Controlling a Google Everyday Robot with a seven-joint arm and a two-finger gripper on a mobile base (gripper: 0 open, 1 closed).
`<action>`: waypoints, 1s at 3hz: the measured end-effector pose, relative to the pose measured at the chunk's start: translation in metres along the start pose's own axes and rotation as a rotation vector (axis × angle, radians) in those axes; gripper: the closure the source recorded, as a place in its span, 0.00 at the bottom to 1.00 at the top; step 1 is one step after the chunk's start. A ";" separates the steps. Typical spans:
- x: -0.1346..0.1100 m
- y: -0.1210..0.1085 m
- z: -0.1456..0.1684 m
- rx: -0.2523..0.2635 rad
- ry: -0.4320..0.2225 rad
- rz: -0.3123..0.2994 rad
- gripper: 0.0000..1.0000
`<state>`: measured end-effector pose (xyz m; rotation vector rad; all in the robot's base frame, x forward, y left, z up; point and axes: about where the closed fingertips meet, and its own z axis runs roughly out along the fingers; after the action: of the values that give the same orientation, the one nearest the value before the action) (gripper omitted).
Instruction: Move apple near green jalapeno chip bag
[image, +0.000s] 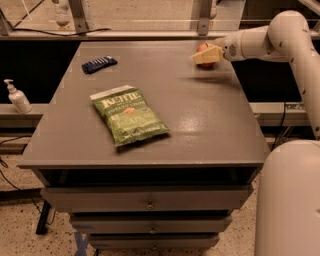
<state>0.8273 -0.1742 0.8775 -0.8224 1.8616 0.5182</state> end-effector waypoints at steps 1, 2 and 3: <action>0.003 -0.006 0.007 -0.005 -0.009 -0.007 0.41; 0.014 -0.008 0.011 -0.010 0.012 -0.012 0.64; 0.015 -0.007 0.000 -0.007 0.029 -0.009 0.87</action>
Offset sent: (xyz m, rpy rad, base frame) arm 0.0095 -0.0148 -0.0272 -0.0406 0.0142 0.0130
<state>0.8285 -0.1832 0.8636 -0.8465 1.8831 0.5099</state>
